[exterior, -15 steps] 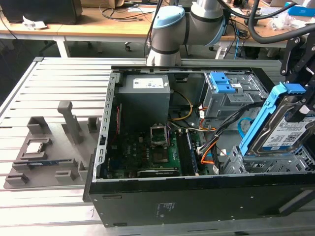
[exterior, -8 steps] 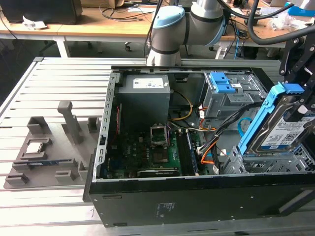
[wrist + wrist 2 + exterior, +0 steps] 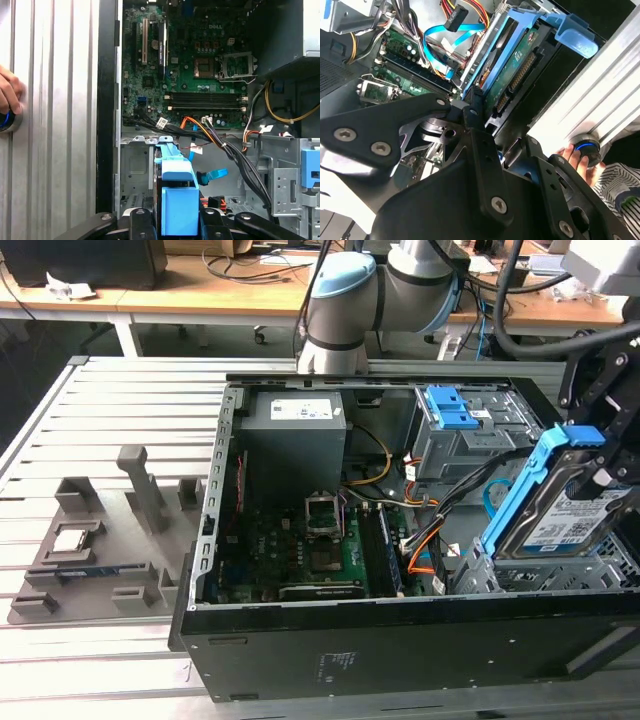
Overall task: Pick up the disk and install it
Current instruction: 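Insert the disk into the insertion slot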
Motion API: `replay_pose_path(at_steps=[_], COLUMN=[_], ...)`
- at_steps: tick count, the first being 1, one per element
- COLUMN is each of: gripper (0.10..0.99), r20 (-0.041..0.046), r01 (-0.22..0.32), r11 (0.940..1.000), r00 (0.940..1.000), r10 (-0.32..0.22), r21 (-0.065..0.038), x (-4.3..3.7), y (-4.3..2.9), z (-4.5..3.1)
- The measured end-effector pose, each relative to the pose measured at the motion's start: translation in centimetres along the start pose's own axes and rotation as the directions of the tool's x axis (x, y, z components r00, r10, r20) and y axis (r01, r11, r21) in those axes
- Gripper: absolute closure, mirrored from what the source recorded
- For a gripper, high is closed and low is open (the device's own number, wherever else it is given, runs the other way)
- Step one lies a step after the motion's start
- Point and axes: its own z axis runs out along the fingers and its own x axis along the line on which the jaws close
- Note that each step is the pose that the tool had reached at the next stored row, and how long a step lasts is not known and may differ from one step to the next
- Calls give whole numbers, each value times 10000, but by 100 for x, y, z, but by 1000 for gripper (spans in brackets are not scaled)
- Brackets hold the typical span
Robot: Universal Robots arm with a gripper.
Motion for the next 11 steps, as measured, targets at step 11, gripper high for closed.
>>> replay_pose_path(at_steps=[11], gripper=[647], r20=[-2], r01=[0], r11=[10000], r00=[10000], r10=[0], r21=[-1], x=[0], y=[-6], z=[167])
